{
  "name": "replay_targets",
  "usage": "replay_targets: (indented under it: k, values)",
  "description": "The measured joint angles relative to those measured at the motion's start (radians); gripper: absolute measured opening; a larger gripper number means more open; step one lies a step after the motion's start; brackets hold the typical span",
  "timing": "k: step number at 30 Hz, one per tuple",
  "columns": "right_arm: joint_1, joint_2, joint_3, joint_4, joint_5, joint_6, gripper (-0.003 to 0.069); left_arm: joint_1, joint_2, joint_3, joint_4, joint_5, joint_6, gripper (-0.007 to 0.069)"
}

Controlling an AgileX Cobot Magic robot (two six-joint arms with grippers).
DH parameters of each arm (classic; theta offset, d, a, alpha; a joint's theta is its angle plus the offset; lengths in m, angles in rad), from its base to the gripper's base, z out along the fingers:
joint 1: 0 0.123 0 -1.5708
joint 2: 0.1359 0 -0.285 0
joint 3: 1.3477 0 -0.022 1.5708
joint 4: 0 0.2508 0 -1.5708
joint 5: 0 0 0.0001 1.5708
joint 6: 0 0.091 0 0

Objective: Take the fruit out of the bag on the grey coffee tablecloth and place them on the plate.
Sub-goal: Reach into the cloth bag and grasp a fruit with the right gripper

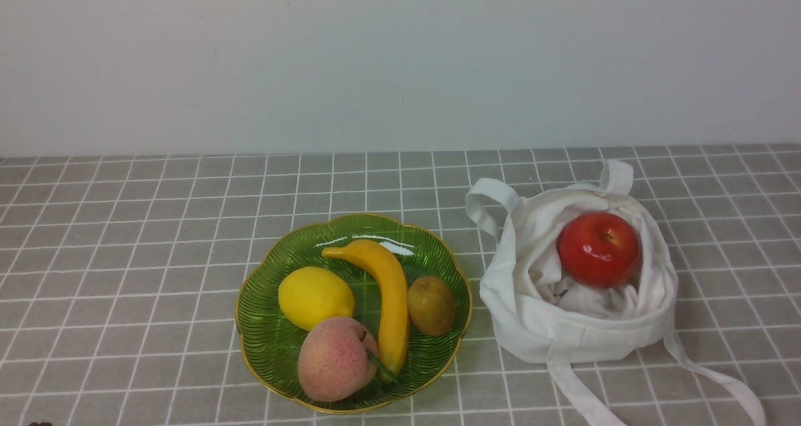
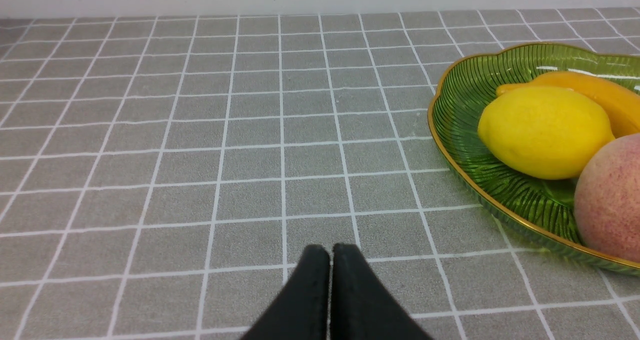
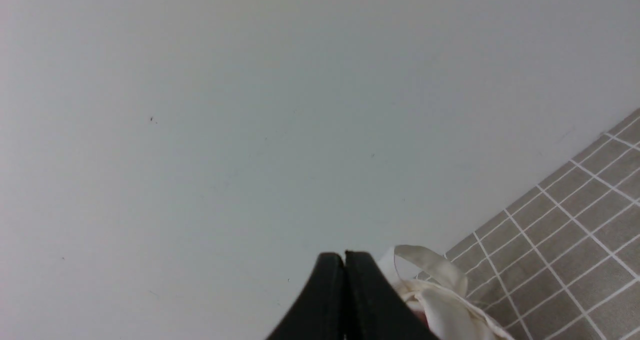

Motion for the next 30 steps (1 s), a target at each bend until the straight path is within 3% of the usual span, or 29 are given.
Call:
replay_targets:
  k: [8, 12, 19, 21, 30]
  values:
    - [0.011, 0.000, -0.056, -0.005, 0.000, -0.016, -0.0014, 0.000, 0.000, 0.000, 0.000, 0.000, 0.000, -0.0008]
    - [0.016, 0.093, -0.310, -0.097, 0.255, -0.090, -0.0014, 0.000, 0.000, 0.000, 0.000, 0.000, 0.000, -0.0008]
    - [0.017, 0.601, -0.714, -0.214, 0.866, -0.313, -0.0014, 0.000, 0.000, 0.000, 0.000, 0.000, 0.000, -0.0008]
    - [0.017, 0.746, -0.790, -0.225, 0.960, -0.388, -0.0014, 0.000, 0.000, 0.000, 0.000, 0.000, 0.000, -0.0008]
    - [0.046, 1.179, -1.039, -0.265, 0.990, -0.525, -0.0009, 0.000, 0.000, 0.000, 0.000, 0.000, 0.000, -0.0008]
